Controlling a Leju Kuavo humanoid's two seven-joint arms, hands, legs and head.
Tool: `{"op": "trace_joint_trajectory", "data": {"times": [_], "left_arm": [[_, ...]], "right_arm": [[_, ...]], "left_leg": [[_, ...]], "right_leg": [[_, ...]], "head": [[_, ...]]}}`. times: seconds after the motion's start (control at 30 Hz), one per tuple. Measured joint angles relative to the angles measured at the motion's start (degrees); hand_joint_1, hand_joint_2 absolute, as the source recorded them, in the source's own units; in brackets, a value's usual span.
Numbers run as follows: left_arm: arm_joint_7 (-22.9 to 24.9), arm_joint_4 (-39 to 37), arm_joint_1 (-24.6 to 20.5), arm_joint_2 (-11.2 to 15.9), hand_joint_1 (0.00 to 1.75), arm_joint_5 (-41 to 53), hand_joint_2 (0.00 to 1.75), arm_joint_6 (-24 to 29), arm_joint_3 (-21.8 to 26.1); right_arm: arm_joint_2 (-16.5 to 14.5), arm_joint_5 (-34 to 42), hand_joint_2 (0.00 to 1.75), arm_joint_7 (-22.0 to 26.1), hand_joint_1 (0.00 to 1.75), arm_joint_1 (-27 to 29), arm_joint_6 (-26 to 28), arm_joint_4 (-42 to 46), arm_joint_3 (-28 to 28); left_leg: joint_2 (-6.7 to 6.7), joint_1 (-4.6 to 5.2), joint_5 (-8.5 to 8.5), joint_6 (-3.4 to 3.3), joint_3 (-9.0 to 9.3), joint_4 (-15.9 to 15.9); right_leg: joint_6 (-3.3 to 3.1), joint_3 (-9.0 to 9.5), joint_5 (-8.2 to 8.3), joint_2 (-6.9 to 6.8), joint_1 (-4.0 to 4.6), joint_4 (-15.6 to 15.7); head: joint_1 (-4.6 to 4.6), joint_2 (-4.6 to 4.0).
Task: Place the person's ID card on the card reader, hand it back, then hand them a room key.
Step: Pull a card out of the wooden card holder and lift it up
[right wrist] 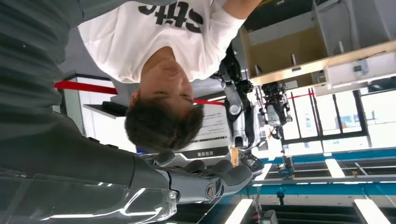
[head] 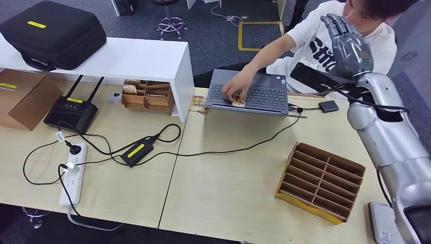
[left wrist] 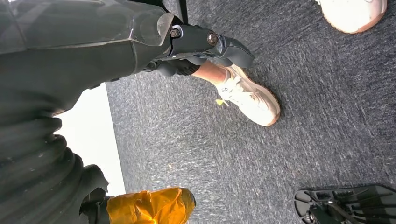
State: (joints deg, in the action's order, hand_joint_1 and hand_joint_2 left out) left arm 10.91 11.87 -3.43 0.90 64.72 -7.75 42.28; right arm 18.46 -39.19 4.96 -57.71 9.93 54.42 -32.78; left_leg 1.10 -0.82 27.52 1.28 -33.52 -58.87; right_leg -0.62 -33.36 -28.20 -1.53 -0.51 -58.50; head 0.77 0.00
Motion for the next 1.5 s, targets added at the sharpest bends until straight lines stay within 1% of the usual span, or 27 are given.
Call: {"op": "trace_joint_trajectory", "data": {"times": [0.1,0.23,0.37,0.53,0.67,0.77,0.83,1.0,1.1,1.17,1.27,1.37,1.5], "left_arm": [[0.0,0.0,0.02,-0.01,0.0,0.03,1.75,0.01,0.49],[-0.16,0.0,0.06,-0.01,0.0,0.17,1.75,0.01,1.33],[-0.17,0.0,0.05,-0.01,0.0,0.2,1.75,0.01,1.99],[-0.17,0.0,0.06,0.14,0.0,0.2,1.75,0.01,2.65],[-0.16,0.0,0.04,0.21,0.0,0.19,1.75,0.01,3.29],[-0.05,0.0,0.05,0.23,0.0,0.19,1.75,0.02,3.69],[0.04,0.0,0.04,0.25,0.0,0.2,1.75,0.03,3.75],[0.08,0.0,-0.01,0.27,0.0,0.21,1.75,0.06,3.83],[0.21,0.0,-0.01,0.25,0.0,0.27,1.75,0.28,4.01],[0.32,0.0,0.01,0.23,0.0,0.28,1.75,0.54,4.25],[0.53,0.0,0.01,0.2,0.0,0.28,1.75,0.82,4.72],[0.62,0.0,0.04,0.19,0.0,0.25,1.75,0.98,5.15],[0.6,0.0,0.05,0.19,0.0,-0.01,1.75,1.17,5.62]], "right_arm": [[2.48,0.67,1.75,0.28,0.0,0.18,0.13,0.92,3.0],[7.94,4.41,1.75,2.17,0.0,1.74,1.68,0.23,9.95],[10.45,8.41,1.75,4.22,0.0,3.45,1.63,-1.74,14.57],[12.65,14.77,1.75,7.07,0.0,5.98,-0.3,-4.75,21.28],[13.7,21.65,1.75,9.07,0.0,7.66,-3.36,-7.57,27.36],[13.98,28.23,1.75,10.68,0.0,9.09,-6.5,-9.94,33.15],[14.09,31.18,1.75,11.43,0.0,10.1,-8.01,-11.31,36.87],[14.16,35.3,1.75,11.9,0.0,11.64,-10.22,-13.54,42.81],[14.24,43.04,1.75,11.85,0.0,12.86,-14.4,-15.4,47.72],[14.32,49.47,1.75,11.8,0.0,14.26,-18.13,-17.06,52.15],[14.54,56.97,1.75,11.78,0.0,17.12,-22.06,-19.63,59.08],[14.93,61.98,1.75,11.78,0.0,20.33,-24.68,-21.82,65.31],[15.44,66.49,1.75,11.81,0.0,24.39,-26.56,-23.66,72.39]], "left_leg": [[-0.04,0.0,0.0,0.0,0.0,0.0],[-0.08,0.03,0.03,-0.05,-0.04,-0.01],[-0.09,0.03,0.06,-0.08,-0.05,-0.01],[-0.09,0.03,0.08,-0.12,-0.06,-0.01],[-0.09,0.03,0.09,-0.12,-0.06,-0.01],[-0.1,0.03,0.09,-0.12,-0.08,-0.01],[-0.09,0.04,0.1,-0.13,-0.08,-0.01],[-0.06,0.04,0.11,-0.15,-0.06,-0.01],[-0.15,0.04,0.11,-0.15,-0.07,-0.01],[-0.21,0.04,0.11,-0.15,-0.1,-0.01],[-0.22,0.05,0.14,-0.18,-0.13,-0.01],[-0.21,0.07,0.19,-0.24,-0.14,-0.01],[-0.21,0.09,0.22,-0.28,-0.14,-0.01]], "right_leg": [[0.0,0.0,0.0,-0.05,0.0,0.0],[0.01,0.01,0.0,-0.1,-0.02,0.06],[0.01,0.01,-0.01,-0.12,-0.02,0.07],[0.01,0.0,-0.01,-0.12,-0.02,0.08],[0.02,-0.01,-0.01,-0.12,-0.02,0.08],[0.02,-0.01,-0.02,-0.14,-0.02,0.08],[0.02,-0.01,-0.02,-0.13,-0.02,0.08],[0.03,-0.03,-0.02,-0.11,-0.03,0.08],[0.05,-0.03,-0.04,-0.19,-0.03,0.09],[0.06,-0.02,-0.04,-0.24,-0.03,0.09],[0.09,-0.02,-0.07,-0.25,-0.03,0.1],[0.15,-0.02,-0.11,-0.25,-0.04,0.11],[0.19,-0.03,-0.14,-0.25,-0.07,0.11]], "head": [[0.01,0.0],[0.0,0.0],[0.0,0.0],[0.01,0.0],[0.01,0.0],[0.0,0.0],[0.01,0.0],[0.02,0.0],[0.01,0.0],[0.01,0.0],[0.01,0.0],[0.01,0.0],[0.01,0.0]]}}
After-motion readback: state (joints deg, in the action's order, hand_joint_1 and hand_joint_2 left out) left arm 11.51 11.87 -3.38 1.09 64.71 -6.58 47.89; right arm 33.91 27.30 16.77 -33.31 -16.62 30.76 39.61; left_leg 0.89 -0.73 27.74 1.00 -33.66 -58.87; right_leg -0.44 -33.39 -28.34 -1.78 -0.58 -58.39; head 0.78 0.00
